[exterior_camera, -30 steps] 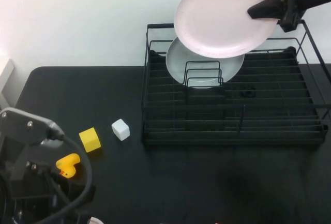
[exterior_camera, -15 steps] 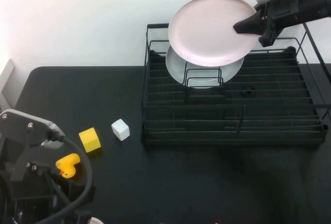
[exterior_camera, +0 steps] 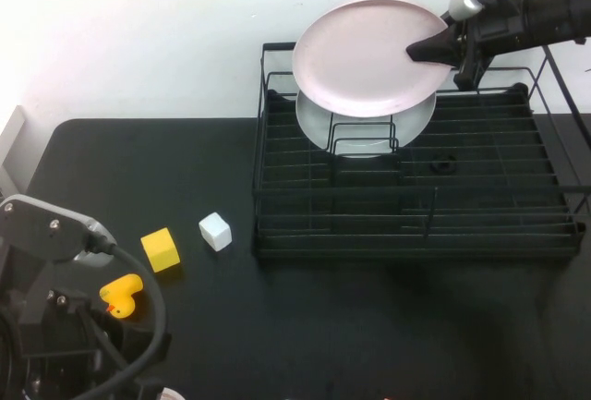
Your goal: Place plate on rack
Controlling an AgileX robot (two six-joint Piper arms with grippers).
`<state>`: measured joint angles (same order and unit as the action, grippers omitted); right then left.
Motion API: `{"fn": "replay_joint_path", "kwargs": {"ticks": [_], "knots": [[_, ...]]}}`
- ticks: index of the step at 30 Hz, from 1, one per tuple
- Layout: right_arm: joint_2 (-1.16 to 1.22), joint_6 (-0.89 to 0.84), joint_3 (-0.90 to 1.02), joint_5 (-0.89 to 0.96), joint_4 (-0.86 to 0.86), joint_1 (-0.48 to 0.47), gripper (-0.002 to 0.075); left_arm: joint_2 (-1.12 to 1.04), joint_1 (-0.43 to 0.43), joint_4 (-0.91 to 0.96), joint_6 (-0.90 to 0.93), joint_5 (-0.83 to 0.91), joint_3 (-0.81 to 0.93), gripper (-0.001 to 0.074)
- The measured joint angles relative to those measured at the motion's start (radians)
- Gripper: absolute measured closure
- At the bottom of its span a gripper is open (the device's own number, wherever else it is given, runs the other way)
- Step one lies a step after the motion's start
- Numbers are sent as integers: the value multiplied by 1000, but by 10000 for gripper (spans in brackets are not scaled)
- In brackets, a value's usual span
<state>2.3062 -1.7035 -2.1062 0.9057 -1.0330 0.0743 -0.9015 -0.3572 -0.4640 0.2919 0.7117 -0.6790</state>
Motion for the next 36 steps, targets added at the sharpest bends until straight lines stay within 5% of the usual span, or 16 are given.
{"fn": "replay_joint_path", "kwargs": {"ticks": [18,25,29,33,36], "knots": [[0,2,0,-2,16,0,596,0,0,0,15,0,0,735],[0,32,0,-40,16,1,415,0,0,0,18,23,0,735],[0,76,0,-55,16,1,384,0,0,0,18,33,0,735],[0,147,0,-51,16,1,397,0,0,0,20,33,0,735],[-13,227,0,-44,32,1,475,0,0,2,28,33,0,735]]}}
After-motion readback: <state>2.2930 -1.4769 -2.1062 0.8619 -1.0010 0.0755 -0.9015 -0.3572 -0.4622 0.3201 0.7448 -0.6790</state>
